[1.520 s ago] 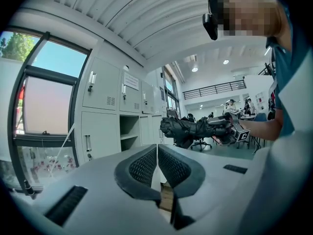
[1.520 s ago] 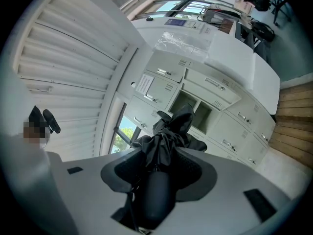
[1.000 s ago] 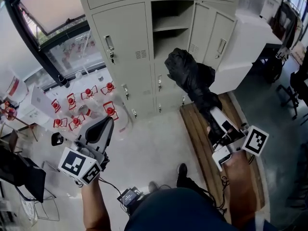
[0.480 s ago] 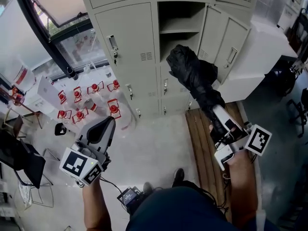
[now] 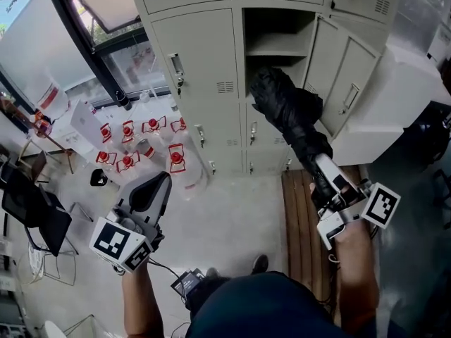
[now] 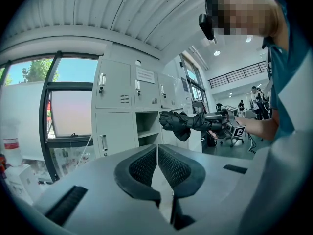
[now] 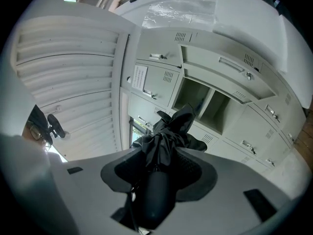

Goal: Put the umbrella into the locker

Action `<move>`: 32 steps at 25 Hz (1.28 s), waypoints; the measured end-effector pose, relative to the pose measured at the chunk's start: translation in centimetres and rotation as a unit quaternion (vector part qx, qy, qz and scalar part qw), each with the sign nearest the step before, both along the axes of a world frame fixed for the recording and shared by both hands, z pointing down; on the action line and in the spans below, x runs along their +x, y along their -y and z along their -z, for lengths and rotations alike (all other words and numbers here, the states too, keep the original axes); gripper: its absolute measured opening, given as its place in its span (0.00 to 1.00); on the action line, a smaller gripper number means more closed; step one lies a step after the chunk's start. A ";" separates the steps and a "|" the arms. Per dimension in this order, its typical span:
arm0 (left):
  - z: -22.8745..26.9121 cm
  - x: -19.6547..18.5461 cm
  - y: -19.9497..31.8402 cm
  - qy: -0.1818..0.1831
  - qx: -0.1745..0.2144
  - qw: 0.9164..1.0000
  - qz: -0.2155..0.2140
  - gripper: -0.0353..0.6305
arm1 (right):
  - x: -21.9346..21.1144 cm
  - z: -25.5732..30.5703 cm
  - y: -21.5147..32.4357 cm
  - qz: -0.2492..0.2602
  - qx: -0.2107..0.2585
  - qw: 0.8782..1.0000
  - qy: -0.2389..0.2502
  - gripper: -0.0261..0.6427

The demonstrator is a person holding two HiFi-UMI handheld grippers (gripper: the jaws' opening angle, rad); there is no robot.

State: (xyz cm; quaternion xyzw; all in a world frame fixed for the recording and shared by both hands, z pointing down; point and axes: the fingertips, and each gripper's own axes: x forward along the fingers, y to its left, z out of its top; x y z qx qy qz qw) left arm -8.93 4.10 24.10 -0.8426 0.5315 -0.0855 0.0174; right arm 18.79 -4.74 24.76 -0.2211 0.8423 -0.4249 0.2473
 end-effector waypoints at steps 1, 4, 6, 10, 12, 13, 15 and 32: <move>0.0 0.3 0.0 0.002 0.000 1.000 0.003 0.09 | 0.2 0.0 0.3 0.004 0.000 1.000 0.002 0.34; -0.1 1.0 0.2 0.004 -0.002 1.000 0.010 0.09 | 0.8 0.0 1.0 0.010 0.001 1.000 0.007 0.34; -0.2 1.4 0.6 0.006 -0.005 1.000 0.009 0.09 | 1.1 0.0 1.5 0.010 0.000 1.000 0.010 0.34; -0.4 1.8 2.4 0.006 -0.006 1.000 -0.002 0.09 | 1.7 0.1 2.7 0.001 0.002 1.000 0.011 0.34; -0.5 2.0 3.7 0.005 -0.006 1.000 -0.013 0.09 | 1.8 0.1 3.3 -0.008 0.001 1.000 0.010 0.34; -0.6 2.0 4.4 0.004 -0.005 1.000 -0.019 0.09 | 1.7 0.0 3.6 -0.013 0.001 1.000 0.009 0.34; -0.9 1.8 5.8 0.002 -0.005 0.999 -0.034 0.09 | 1.5 -0.1 4.2 -0.024 0.002 1.000 0.006 0.34; 0.1 -2.1 18.6 -0.008 0.002 0.989 -0.148 0.09 | -2.6 0.6 9.5 -0.129 -0.011 0.992 -0.005 0.34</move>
